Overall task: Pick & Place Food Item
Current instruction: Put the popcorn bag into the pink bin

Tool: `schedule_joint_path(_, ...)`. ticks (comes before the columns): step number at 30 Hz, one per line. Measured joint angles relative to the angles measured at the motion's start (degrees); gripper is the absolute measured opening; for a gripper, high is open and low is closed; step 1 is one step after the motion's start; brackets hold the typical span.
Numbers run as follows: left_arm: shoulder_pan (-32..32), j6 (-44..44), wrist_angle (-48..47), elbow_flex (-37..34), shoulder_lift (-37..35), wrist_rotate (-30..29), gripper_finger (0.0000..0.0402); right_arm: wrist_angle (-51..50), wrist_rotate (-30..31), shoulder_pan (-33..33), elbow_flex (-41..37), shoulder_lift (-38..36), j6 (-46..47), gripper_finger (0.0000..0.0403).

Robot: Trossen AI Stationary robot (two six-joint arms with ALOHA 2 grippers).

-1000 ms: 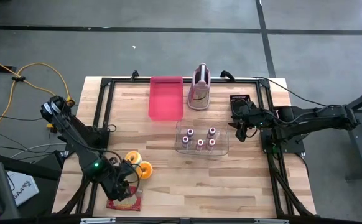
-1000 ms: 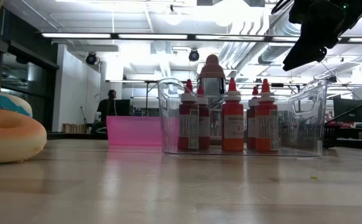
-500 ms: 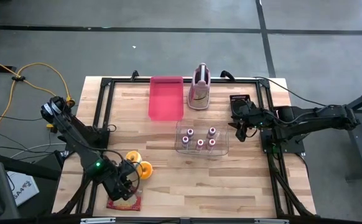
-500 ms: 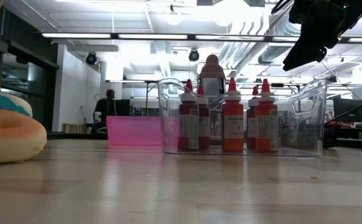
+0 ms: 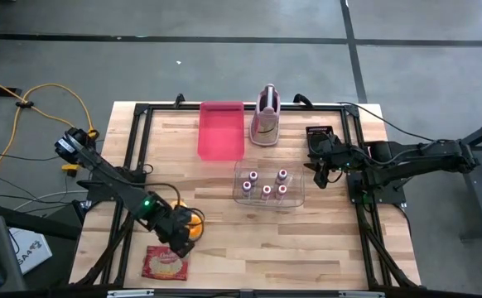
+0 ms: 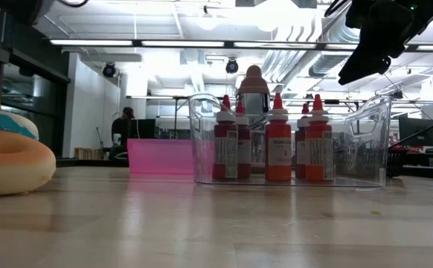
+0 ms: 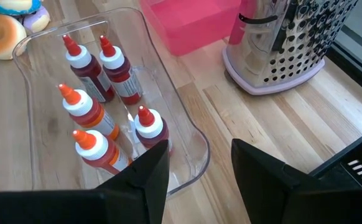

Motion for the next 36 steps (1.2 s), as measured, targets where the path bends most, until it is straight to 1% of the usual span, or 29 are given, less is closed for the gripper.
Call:
schedule_joint_path(3, 0.3, -1.5, 3.6, 0.3, 1.2, 0.6, 0.0173, 0.0, 0.0, 0.0, 0.0, 0.0, 0.0, 0.0161)
schedule_joint_path(8, -0.3, -2.8, 4.3, 4.4, 5.0, 0.6, 0.0173, 0.0, 0.0, 0.0, 0.0, 0.0, 0.0, 0.0161)
schedule_joint_path(13, -0.5, -3.1, 2.8, 11.5, 10.0, 0.0, 0.0173, 0.0, 0.0, 0.0, 0.0, 0.0, 0.0, 0.0161)
schedule_joint_path(20, -1.7, -5.6, -0.3, 21.7, 17.5, -1.1, 0.0173, 0.0, 0.0, 0.0, 0.0, 0.0, 0.0, 0.0161)
schedule_joint_path(26, -2.1, -10.7, -3.2, 28.5, 23.3, -0.3, 0.0173, 0.0, 0.0, 0.0, 0.0, 0.0, 0.0, 0.0161)
schedule_joint_path(31, -2.1, -15.8, -4.7, 29.4, 25.7, 0.9, 0.0173, 0.0, 0.0, 0.0, 0.0, 0.0, 0.0, 0.0161)
schedule_joint_path(36, -1.6, -17.5, -6.0, 29.4, 27.7, 2.6, 0.0173, 0.0, 0.0, 0.0, 0.0, 0.0, 0.0, 0.0161)
